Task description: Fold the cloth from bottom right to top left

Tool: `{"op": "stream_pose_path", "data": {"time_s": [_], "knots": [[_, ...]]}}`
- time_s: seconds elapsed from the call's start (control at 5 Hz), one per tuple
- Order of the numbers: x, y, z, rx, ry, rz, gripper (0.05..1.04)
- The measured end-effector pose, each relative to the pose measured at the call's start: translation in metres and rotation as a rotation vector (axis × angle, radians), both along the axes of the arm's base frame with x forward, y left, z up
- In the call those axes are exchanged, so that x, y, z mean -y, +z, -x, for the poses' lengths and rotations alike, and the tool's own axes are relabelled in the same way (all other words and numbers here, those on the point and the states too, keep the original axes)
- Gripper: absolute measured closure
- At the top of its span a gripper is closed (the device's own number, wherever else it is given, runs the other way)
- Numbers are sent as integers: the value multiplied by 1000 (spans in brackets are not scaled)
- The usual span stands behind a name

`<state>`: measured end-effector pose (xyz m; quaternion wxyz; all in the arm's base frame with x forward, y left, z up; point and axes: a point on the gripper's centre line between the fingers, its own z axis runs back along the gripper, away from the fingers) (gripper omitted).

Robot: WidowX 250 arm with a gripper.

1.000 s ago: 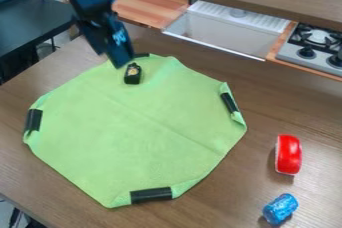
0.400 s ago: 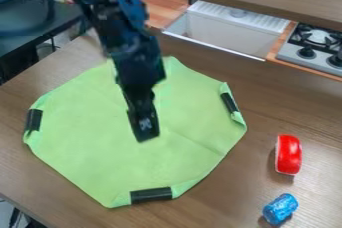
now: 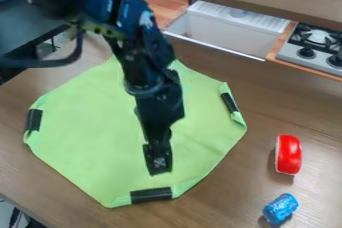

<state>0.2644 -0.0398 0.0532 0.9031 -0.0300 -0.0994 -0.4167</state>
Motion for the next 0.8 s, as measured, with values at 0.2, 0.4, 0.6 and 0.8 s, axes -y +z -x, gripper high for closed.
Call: {"op": "stream_pose_path", "data": {"time_s": [0.2, 0.4, 0.6, 0.8], "knots": [[10, -15, 6, -19, -40, -28, 83], [15, -22, 14, -21, -65, -50, 83], [22, -26, 26, -7, -95, -72, 83], [23, -31, 31, 0, -111, -90, 131]]}}
